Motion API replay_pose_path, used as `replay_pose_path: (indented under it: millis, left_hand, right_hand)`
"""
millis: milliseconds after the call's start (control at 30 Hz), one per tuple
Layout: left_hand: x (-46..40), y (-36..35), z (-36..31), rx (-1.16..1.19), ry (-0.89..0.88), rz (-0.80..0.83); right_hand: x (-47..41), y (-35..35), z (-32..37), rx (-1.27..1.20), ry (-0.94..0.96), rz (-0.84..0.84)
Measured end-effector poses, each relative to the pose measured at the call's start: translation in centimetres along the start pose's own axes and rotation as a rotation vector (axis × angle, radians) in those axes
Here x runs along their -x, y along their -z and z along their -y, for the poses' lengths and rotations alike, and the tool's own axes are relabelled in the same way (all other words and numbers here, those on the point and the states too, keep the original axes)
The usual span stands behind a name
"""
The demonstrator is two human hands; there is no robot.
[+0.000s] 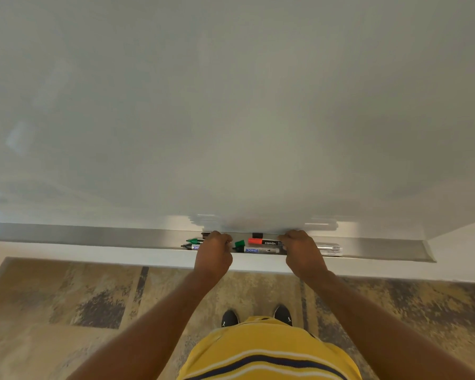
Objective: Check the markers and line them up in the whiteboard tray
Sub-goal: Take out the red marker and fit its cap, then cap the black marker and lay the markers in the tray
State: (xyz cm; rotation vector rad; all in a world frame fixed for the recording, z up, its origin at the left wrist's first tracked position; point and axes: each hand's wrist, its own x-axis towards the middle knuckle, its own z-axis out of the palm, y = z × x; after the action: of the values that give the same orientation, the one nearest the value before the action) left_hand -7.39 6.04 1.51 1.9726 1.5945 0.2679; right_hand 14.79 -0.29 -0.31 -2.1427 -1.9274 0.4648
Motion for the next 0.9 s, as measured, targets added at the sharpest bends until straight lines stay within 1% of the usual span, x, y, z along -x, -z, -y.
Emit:
replay_pose_path:
  millis: [200, 533, 700, 900]
  left_hand:
    - [-0.1, -0.5, -0.1, -0.015, -0.033, 0.005]
    - [-0.7, -0.8, 0.1, -0.008, -0.076, 0.022]
    - [-0.7, -0.9, 0.3, -0.001, -0.079, 0.018]
    - [-0.8, -1.1, 0.4, 0.009, -0.089, 0.004]
  right_hand:
    - [-0.4, -0.6, 0.2, -0.006, 0.026, 0.043]
    - [-0.6, -1.0, 0.3, -0.054, 0.051, 0.038]
    - [-0.6, -1.4, 0.8, -0.058, 0.068, -0.016]
    - [-0.3, -2.7, 2.2, 0.048, 0.176, 0.093]
